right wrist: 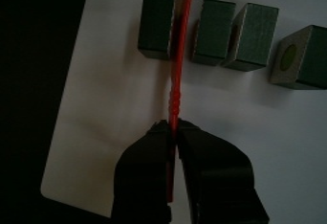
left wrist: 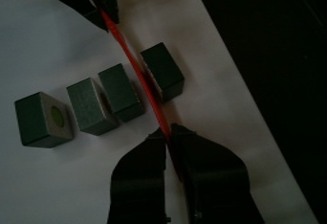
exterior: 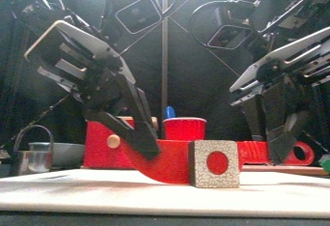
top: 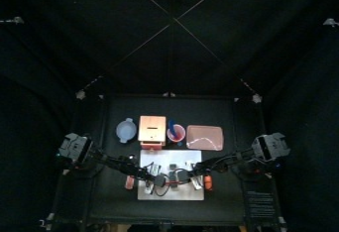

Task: Place sushi on board then cut the sushi with the knife then place the pieces on the plate
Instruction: Cut the sushi into 4 pieces

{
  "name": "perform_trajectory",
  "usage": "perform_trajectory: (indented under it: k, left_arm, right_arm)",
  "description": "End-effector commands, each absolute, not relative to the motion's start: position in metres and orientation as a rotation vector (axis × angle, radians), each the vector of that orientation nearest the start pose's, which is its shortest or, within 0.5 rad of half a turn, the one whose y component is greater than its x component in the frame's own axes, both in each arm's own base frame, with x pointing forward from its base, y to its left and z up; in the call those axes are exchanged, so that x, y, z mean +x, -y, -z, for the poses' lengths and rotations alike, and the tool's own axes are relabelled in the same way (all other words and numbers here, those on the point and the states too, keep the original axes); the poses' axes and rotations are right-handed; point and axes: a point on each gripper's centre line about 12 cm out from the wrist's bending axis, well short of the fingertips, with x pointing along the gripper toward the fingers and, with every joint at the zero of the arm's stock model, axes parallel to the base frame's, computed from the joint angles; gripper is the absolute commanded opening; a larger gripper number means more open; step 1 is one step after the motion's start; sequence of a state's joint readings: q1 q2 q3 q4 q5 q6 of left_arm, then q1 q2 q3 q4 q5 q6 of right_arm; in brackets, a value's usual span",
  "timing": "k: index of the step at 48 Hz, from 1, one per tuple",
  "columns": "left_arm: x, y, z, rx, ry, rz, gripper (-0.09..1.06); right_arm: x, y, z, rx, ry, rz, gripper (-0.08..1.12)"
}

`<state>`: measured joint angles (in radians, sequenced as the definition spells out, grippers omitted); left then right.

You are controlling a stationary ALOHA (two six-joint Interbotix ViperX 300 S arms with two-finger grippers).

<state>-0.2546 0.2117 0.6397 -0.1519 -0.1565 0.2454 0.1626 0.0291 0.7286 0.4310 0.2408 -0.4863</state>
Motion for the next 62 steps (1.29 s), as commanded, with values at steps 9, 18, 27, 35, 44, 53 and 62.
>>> perform_trajectory:
  k: [9, 18, 27, 35, 44, 53, 62]
  left_arm:
    - [0.410, 0.098, -0.143, 0.183, -0.590, 0.245, 0.40]
    - [0.409, 0.094, -0.168, 0.190, -0.529, 0.240, 0.40]
    - [0.409, 0.077, -0.199, 0.199, -0.447, 0.207, 0.43]
    - [0.407, 0.062, -0.209, 0.190, -0.410, 0.169, 0.54]
    - [0.407, 0.057, -0.222, 0.179, -0.372, 0.153, 0.80]
    - [0.405, 0.043, -0.230, 0.173, -0.326, 0.114, 0.99]
    - [0.402, 0.037, -0.238, 0.170, -0.268, 0.090, 0.99]
  right_arm:
    - [0.362, -0.065, -0.165, -0.126, -0.818, -0.263, 0.33]
    - [0.359, -0.065, -0.194, -0.153, -0.747, -0.272, 0.33]
    - [0.351, -0.054, -0.227, -0.189, -0.673, -0.260, 0.33]
    - [0.340, -0.041, -0.239, -0.201, -0.650, -0.231, 0.33]
    - [0.331, -0.029, -0.244, -0.217, -0.648, -0.210, 0.33]
    - [0.323, -0.017, -0.249, -0.234, -0.663, -0.186, 0.33]
    - [0.311, -0.011, -0.238, -0.206, -0.719, -0.179, 0.33]
